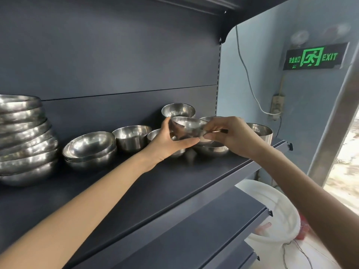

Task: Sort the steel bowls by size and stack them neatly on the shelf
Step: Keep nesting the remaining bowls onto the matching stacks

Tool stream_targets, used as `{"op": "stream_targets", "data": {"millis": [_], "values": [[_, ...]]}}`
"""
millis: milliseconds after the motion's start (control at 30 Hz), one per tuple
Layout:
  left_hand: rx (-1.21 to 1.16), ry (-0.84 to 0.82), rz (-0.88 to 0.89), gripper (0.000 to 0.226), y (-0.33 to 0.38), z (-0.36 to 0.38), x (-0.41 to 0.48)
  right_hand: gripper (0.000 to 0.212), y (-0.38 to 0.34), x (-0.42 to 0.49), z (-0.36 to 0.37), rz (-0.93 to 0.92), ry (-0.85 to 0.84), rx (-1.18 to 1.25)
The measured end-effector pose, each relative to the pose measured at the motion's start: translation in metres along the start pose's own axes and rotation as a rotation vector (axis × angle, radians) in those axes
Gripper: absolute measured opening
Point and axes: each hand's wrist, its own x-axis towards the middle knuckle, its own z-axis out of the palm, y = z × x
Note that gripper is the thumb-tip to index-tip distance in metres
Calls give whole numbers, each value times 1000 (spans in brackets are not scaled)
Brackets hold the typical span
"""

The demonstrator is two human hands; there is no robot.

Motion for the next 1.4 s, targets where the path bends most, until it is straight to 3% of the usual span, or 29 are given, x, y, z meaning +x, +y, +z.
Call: {"op": "stream_targets", "data": {"millis": [167,333,500,667,1100,1233,1400], "values": [[2,52,35,143,-6,-11,3,9,-9,1,14,-104,-51,-14],[-55,96,111,118,-16,-23,0,8,-14,7,26,-152,-59,7],[-69,154,151,110,-15,-34,-1,7,-19,15,34,-173,-44,32],[-42,204,137,128,-14,-49,-7,8,-24,19,46,-208,-21,78],[-93,276,127,127,-18,-73,-18,19,-36,31,61,-193,-1,220],[-108,360,163,115,-16,-91,-28,19,-31,44,58,-177,108,305],[-74,524,185,116,-16,-122,-41,14,5,79,55,24,291,368]]}}
